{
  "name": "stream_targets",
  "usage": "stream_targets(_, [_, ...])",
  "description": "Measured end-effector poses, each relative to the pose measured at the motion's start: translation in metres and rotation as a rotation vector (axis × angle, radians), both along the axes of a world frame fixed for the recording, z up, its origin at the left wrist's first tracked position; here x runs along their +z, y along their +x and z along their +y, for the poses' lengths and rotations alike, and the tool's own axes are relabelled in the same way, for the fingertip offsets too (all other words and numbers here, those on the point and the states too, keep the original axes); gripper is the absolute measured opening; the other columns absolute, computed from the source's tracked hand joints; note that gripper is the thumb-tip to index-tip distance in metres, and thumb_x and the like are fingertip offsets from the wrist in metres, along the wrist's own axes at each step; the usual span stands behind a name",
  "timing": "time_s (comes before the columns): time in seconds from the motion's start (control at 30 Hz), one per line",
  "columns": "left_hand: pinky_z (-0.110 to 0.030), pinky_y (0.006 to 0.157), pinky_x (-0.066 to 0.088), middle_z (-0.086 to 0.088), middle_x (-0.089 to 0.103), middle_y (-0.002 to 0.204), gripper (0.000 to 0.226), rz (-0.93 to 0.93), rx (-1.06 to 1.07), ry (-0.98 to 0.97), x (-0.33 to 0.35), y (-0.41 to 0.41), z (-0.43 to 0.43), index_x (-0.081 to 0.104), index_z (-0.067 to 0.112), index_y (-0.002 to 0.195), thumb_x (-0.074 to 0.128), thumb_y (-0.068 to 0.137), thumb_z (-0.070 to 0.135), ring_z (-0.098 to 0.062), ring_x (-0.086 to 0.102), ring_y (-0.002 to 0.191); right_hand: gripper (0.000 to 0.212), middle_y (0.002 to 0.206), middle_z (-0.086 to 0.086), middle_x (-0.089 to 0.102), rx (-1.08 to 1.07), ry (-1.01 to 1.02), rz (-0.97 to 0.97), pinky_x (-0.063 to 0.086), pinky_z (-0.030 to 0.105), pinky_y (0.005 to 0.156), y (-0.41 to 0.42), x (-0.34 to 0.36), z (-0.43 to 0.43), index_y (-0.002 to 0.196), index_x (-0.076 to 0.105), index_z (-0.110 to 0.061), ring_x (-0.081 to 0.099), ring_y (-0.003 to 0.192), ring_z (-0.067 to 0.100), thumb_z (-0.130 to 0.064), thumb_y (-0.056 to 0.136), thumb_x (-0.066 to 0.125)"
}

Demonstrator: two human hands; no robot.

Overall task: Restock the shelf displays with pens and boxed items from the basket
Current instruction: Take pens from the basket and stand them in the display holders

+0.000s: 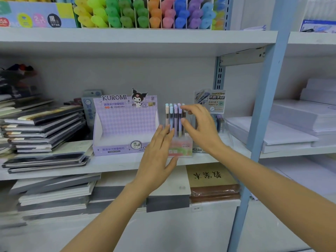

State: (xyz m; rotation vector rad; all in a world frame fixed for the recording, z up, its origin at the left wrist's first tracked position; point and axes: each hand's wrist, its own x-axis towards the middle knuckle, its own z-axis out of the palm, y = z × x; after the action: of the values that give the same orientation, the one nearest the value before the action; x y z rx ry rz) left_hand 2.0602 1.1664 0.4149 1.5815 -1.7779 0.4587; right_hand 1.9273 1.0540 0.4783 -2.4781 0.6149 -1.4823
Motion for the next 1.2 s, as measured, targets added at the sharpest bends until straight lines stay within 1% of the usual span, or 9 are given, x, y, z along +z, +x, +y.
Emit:
stream_targets(0.13, [-0.033,0.113,0.03,-0.008,0.038,0.148,0.056,0.107,0.012,-0.187,-0.016,-0.006,0.015,0.042,0.01,0.142,0.06,0.089,0.008,-0.022,0.034,0.138,0.018,0.107,0.004,0.063,0.193,-0.104,-0.051,0.043,0.033,0.097,-0.009,-0.034,0.04,0.107,0.067,-0.006,0.056,0.108,0.017,-0.003,0.091,0.058])
stream_targets(0.27, [-0.031,0.101,0.037,-0.011,0.054,0.125,0.043,0.268,0.121,-0.31,-0.082,-0.005,0.034,0.052,0.005,0.128,0.057,0.086,0.002,-0.022,0.047,0.117,0.013,0.095,0.001,0.065,0.384,0.015,0.064,0.048,0.027,0.077,-0.008,-0.099,0.073,0.098,0.069,-0.006,0.059,0.089,0.015,-0.003,0.092,0.058])
stream_targets(0.37, [-0.032,0.09,0.04,-0.008,0.055,0.116,0.04,0.381,0.208,-0.149,-0.158,0.001,0.054,0.055,0.007,0.122,0.062,0.085,-0.004,-0.022,0.049,0.106,0.014,0.088,0.0,0.066,0.462,0.233,0.25,0.048,0.029,0.068,-0.005,-0.17,0.087,0.096,0.07,-0.009,0.057,0.077,0.013,-0.003,0.092,0.058])
stream_targets(0.5, [-0.035,0.087,0.043,-0.007,0.056,0.118,0.033,0.463,0.303,0.274,-0.277,0.001,0.099,0.06,0.009,0.118,0.059,0.087,-0.003,-0.027,0.053,0.106,0.014,0.086,-0.007,0.066,0.459,0.529,0.554,0.045,0.02,0.068,-0.001,-0.279,0.095,0.099,0.07,-0.013,0.057,0.073,0.009,-0.012,0.094,0.057])
stream_targets(0.6, [-0.033,0.103,0.038,-0.007,0.047,0.14,0.04,0.54,0.42,0.635,-0.355,-0.004,0.134,0.047,0.012,0.136,0.052,0.096,0.013,-0.026,0.045,0.127,0.017,0.094,0.0,0.069,0.41,0.714,0.772,0.048,0.024,0.073,-0.004,-0.361,0.102,0.106,0.068,-0.016,0.061,0.08,0.015,-0.022,0.096,0.056])
stream_targets(0.73, [-0.025,0.117,0.017,0.001,0.01,0.163,0.059,0.551,0.519,0.97,-0.419,-0.009,0.17,0.012,0.015,0.154,0.037,0.104,0.03,-0.016,0.016,0.148,0.025,0.102,0.003,0.068,0.382,0.907,1.023,0.053,0.035,0.082,-0.008,-0.444,0.117,0.116,0.06,-0.015,0.063,0.09,0.019,-0.029,0.096,0.054])
stream_targets(0.87, [-0.022,0.117,0.012,0.003,-0.003,0.162,0.062,0.531,0.491,0.996,-0.443,-0.013,0.186,0.003,0.016,0.154,0.037,0.104,0.026,-0.012,0.011,0.149,0.039,0.108,0.008,0.061,0.295,1.014,1.17,0.051,0.039,0.083,-0.003,-0.494,0.131,0.118,0.05,-0.013,0.06,0.094,0.024,-0.043,0.093,0.055])
stream_targets(1.0, [-0.021,0.117,0.01,0.006,0.001,0.161,0.061,0.564,0.499,0.929,-0.45,-0.015,0.188,0.008,0.019,0.153,0.041,0.102,0.022,-0.01,0.013,0.148,0.054,0.118,0.007,0.051,0.104,1.04,1.099,0.046,0.033,0.082,0.011,-0.522,0.15,0.122,0.045,-0.012,0.057,0.104,0.023,-0.051,0.088,0.06])
stream_targets(1.2, [-0.016,0.115,0.009,0.012,0.003,0.159,0.058,0.621,0.476,0.877,-0.454,-0.016,0.192,0.012,0.023,0.152,0.042,0.102,0.021,-0.006,0.015,0.146,0.048,0.122,0.009,0.049,-0.014,0.971,1.098,0.049,0.033,0.082,0.026,-0.537,0.164,0.122,0.046,-0.011,0.058,0.105,0.023,-0.046,0.091,0.059])
